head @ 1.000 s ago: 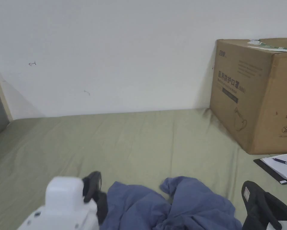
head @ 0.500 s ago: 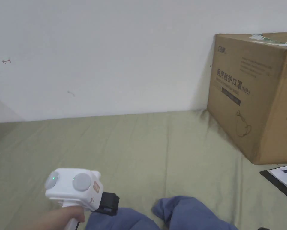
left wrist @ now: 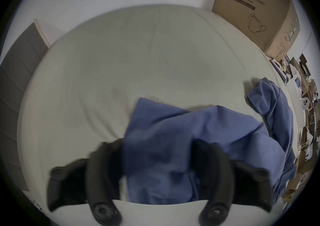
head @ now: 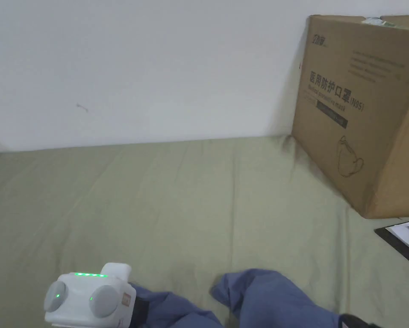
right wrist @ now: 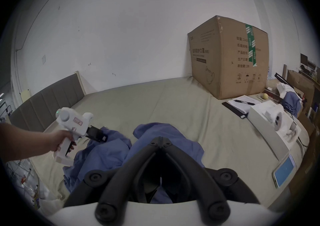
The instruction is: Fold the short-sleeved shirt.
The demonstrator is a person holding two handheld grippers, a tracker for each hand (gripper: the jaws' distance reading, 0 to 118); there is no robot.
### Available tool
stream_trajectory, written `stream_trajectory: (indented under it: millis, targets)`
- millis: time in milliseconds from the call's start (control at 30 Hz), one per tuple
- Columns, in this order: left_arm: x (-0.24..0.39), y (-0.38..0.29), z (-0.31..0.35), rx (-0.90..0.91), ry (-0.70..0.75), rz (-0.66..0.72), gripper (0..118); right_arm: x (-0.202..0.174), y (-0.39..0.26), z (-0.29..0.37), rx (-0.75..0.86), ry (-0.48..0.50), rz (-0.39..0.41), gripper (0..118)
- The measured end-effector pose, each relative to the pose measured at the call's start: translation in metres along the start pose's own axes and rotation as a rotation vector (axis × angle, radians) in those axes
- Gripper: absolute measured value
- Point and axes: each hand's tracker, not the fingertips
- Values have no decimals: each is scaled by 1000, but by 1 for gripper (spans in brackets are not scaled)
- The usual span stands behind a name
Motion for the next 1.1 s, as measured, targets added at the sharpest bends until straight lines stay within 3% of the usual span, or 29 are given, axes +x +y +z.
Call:
stream_trajectory:
  millis: [33, 67, 233, 333, 367, 400, 467, 500, 667, 733, 767, 833, 867, 900, 933, 1100]
  targets:
    - [-4, -5, 5, 6, -4, -3, 12, 2, 11, -12, -5, 9, 6, 0]
    - [-9, -8, 8, 8, -21, -7, 6, 3, 23, -27, -37, 26, 19, 0]
    - [-23, -16, 31, 106, -69, 48, 6, 13, 75, -114, -305, 78, -35, 0]
    - [-23, -24, 62, 167, -117, 101, 6, 14, 91, -176, -487, 56, 5, 0]
    - [-24, -28, 71, 184, -129, 107, 6, 20, 94, -200, -544, 46, 36, 14]
    - [-24, -32, 80, 218, -129, 114, 6, 20, 94, -220, -605, 32, 62, 39]
    - [-24, -46, 101, 275, -150, 106, 6, 20, 87, -250, -686, 11, 82, 115]
    - [-22, -54, 112, 291, -151, 93, 6, 20, 81, -259, -640, 15, 65, 116]
    - [-9, -90, 146, 359, -154, 64, 6, 19, 49, -312, -822, -86, -39, 112]
    - [-7, -98, 151, 364, -149, 64, 6, 19, 33, -325, -880, -94, -69, 104]
    - [-7, -102, 154, 364, -146, 72, 6, 16, 25, -323, -901, -84, -61, 90]
    - [-8, -107, 156, 351, -168, 116, 6, 11, 19, -317, -858, -101, 54, 83]
    - [-10, -111, 158, 350, -179, 136, 6, 11, 22, -311, -817, -63, 64, 68]
    - [-12, -114, 160, 344, -192, 148, 6, 5, 25, -297, -809, -53, 56, 44]
    - [-14, -115, 161, 340, -193, 153, 6, 7, 30, -286, -779, -37, 41, 1]
    - [-28, -121, 188, 357, -173, 164, 6, 30, 71, -207, -621, 116, -92, 3]
